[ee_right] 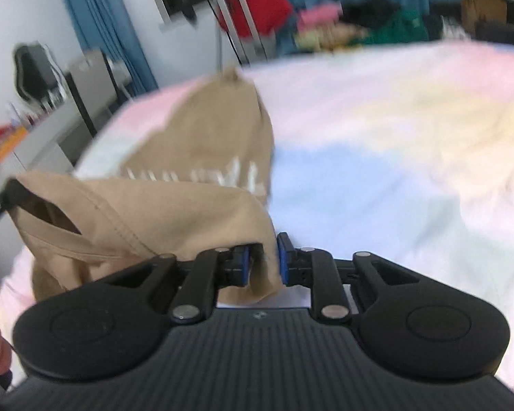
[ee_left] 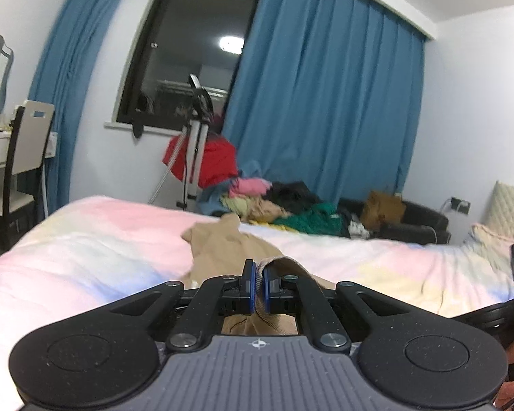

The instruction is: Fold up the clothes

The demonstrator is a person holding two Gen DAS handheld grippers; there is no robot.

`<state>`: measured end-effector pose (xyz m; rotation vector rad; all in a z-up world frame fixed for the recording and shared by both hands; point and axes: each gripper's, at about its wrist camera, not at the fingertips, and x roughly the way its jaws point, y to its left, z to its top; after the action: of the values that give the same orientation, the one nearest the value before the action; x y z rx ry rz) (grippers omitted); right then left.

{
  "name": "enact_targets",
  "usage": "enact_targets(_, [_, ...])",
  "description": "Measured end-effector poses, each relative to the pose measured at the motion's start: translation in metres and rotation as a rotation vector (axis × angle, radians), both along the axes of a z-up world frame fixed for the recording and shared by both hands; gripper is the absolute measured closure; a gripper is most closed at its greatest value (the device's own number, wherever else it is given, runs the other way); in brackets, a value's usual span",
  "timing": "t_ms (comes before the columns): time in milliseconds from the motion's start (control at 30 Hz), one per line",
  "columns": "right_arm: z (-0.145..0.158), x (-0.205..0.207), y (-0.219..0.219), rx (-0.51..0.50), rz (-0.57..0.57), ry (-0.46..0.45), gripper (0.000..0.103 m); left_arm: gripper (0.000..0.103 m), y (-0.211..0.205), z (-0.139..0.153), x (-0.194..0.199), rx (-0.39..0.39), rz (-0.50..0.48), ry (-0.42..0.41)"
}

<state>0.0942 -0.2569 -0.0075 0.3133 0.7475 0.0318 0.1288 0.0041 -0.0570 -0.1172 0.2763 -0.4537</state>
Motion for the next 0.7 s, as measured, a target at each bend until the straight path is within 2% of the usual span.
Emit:
enact_targets(33, [0.000, 0.001, 0.002, -0.009, 0.018, 0.013, 0.054, 0.098, -0.001, -0.002, 0.000, 0.002, 0.001, 0.001])
enact_targets(67, [0.001, -0.002, 0.006, -0.010, 0.039, 0.009, 0.032, 0.098, -0.002, -0.003, -0.001, 0.004, 0.002, 0.001])
enact_targets(100, [0.004, -0.003, 0.010, -0.013, 0.062, -0.010, 0.017, 0.098, -0.003, -0.004, -0.004, 0.001, 0.002, -0.001])
enact_targets(333, [0.032, -0.011, 0.037, -0.088, 0.212, -0.171, 0.018, 0.098, -0.019, 0.006, -0.020, -0.009, 0.004, -0.020])
enact_targets(700, [0.025, -0.004, 0.058, -0.161, 0.049, -0.252, 0.018, 0.097, -0.040, 0.009, -0.028, 0.006, -0.054, -0.059])
